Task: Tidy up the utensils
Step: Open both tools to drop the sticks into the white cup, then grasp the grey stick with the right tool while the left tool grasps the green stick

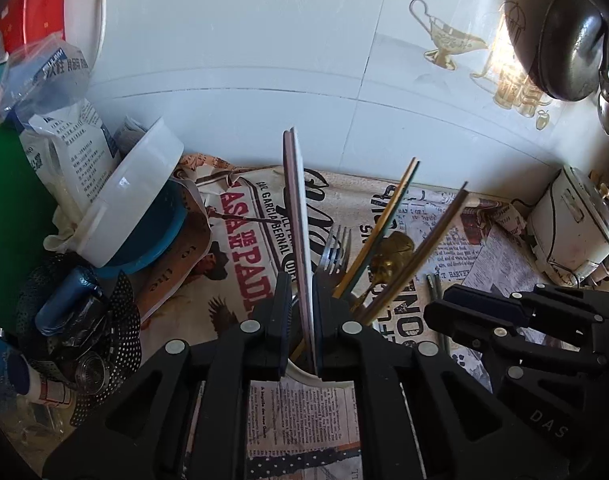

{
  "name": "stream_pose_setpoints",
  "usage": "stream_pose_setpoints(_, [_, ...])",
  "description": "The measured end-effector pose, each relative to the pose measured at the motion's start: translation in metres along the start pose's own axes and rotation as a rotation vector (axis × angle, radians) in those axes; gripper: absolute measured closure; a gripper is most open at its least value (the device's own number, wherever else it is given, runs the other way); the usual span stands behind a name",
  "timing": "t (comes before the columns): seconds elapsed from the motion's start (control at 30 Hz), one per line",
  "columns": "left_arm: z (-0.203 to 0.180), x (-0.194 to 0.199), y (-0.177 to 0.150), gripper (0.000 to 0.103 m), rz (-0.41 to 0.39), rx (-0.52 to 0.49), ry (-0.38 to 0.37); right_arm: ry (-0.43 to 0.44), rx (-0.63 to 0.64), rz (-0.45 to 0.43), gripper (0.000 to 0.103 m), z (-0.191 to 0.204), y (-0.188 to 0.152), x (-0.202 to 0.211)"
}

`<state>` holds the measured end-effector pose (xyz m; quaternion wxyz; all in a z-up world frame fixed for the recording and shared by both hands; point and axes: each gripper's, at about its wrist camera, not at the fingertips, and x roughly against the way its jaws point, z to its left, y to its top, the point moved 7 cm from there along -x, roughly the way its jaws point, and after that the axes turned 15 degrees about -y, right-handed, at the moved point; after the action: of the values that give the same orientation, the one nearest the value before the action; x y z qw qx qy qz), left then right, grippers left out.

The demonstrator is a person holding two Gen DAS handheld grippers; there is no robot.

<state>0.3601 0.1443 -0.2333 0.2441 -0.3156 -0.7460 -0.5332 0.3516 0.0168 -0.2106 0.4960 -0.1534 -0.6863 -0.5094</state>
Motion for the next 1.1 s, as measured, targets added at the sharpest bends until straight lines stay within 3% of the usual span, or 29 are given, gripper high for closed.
stream_pose_setpoints(0.2, [-0.022,0.020,0.004,0.085,-0.041,-0.012,0.015,-0.029,-0.003,-0.054,0.082,-0.019,0.002,0.027])
stream_pose_setpoints(0.4, [-0.052,0.029,0.002,0.066,-0.081,-0.013,0.014,-0.045,-0.013,-0.110,0.073,-0.045,-0.001,0.053])
stream_pose_setpoints(0.47, [-0.061,0.027,0.000,0.060,-0.080,-0.015,0.010,-0.052,-0.023,-0.120,0.067,-0.052,-0.005,0.058])
stream_pose_setpoints(0.63, [-0.082,0.014,-0.016,0.052,-0.051,-0.016,-0.003,-0.079,-0.044,-0.111,0.066,-0.078,-0.021,0.060])
stream_pose_setpoints(0.77, [-0.095,-0.005,-0.036,0.052,0.003,-0.010,-0.004,-0.116,-0.068,-0.053,0.064,-0.101,-0.042,0.046])
stream_pose_setpoints(1.1, [-0.104,-0.062,-0.105,0.052,0.190,0.000,0.006,-0.116,-0.146,0.237,0.064,-0.134,-0.130,-0.028])
